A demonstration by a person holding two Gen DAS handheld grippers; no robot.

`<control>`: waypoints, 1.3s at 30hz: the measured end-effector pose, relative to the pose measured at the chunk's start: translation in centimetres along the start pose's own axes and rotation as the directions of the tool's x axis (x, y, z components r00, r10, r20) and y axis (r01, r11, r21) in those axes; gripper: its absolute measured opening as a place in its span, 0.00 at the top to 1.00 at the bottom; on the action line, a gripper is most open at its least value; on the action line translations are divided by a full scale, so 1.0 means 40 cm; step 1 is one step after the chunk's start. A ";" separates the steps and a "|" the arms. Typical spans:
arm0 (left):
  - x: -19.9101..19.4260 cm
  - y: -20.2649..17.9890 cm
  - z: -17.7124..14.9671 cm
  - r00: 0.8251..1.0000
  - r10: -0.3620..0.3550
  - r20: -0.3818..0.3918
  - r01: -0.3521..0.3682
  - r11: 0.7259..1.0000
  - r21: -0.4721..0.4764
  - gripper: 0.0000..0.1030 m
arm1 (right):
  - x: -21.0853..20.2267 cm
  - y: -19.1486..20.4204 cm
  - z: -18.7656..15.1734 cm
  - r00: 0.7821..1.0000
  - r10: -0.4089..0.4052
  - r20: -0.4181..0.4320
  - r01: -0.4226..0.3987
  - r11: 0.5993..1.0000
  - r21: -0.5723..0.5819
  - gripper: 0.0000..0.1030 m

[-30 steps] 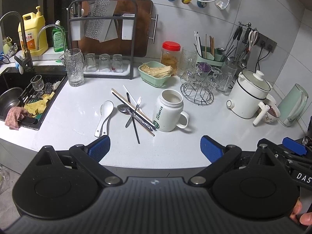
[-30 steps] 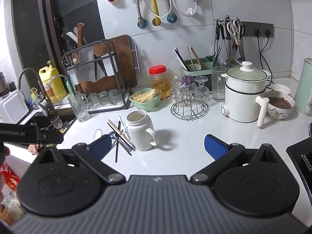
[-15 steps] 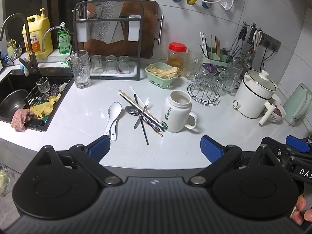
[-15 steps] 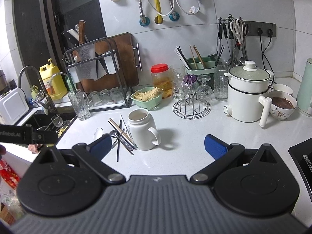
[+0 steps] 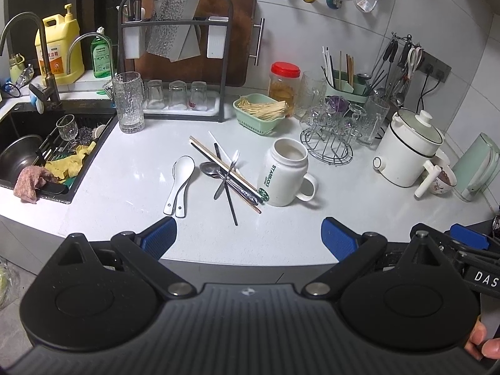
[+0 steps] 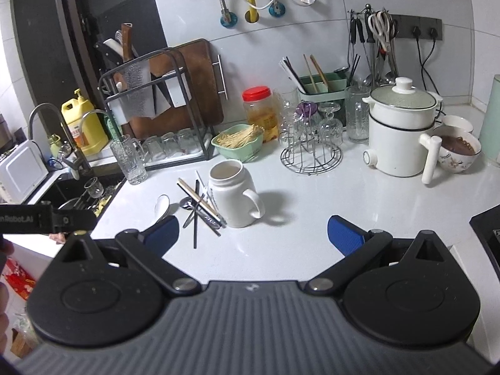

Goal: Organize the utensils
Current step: 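Move both tools toward the utensils and white mug on the counter, then grasp the white mug with the right tool while left tool nears the spoons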

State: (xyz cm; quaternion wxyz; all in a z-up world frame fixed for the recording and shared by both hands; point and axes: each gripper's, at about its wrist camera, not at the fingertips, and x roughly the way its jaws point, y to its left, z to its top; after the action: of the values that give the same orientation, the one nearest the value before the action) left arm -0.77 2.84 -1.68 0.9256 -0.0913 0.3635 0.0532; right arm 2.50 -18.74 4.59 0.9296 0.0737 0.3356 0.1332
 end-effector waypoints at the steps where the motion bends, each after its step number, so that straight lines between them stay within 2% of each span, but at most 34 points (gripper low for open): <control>1: 0.001 0.001 -0.002 1.000 0.002 -0.001 -0.002 1.000 0.001 0.03 | -0.002 0.004 -0.003 1.000 0.001 0.002 -0.001 1.000 -0.005 0.00; 4: 0.005 0.004 -0.005 1.000 0.006 -0.007 -0.006 1.000 0.000 0.03 | -0.005 0.013 -0.005 1.000 0.009 0.011 -0.008 1.000 -0.018 0.00; 12: 0.011 0.005 0.004 1.000 0.016 -0.020 -0.016 1.000 -0.011 0.03 | 0.009 0.008 0.005 0.996 0.091 -0.006 -0.091 0.996 0.015 0.00; 15: 0.033 0.016 0.001 0.999 0.018 -0.027 -0.019 1.000 -0.019 0.03 | 0.019 0.016 -0.001 0.996 0.081 -0.019 -0.082 0.997 -0.003 0.00; 18: 0.072 0.035 0.007 0.998 0.030 -0.052 -0.032 0.999 -0.034 0.03 | 0.032 0.018 -0.003 0.994 0.108 -0.033 -0.108 0.994 -0.005 0.03; 25: 0.138 0.112 0.024 0.996 0.075 -0.044 -0.077 0.997 -0.031 0.03 | 0.096 0.060 0.009 0.997 0.069 -0.040 -0.072 0.996 -0.061 0.03; 29: 0.180 0.166 0.028 0.995 0.088 -0.046 -0.090 0.995 -0.048 0.03 | 0.143 0.078 0.011 0.994 0.102 -0.033 -0.104 0.994 -0.040 0.03; 35: 0.257 0.229 0.051 0.997 0.059 -0.056 -0.063 0.995 -0.074 0.03 | 0.233 0.109 0.021 0.998 0.048 -0.035 -0.049 0.998 -0.027 0.03; 39: 0.308 0.259 0.073 0.997 0.056 -0.050 -0.060 0.995 -0.084 0.03 | 0.305 0.126 0.032 0.999 0.001 -0.036 -0.003 0.998 -0.063 0.03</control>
State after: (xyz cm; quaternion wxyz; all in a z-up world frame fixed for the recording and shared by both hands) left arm 8.48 13.96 -9.34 0.9099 -0.1217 0.3855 0.0932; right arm 11.35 -10.36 -0.66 0.9252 0.0423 0.3478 0.1458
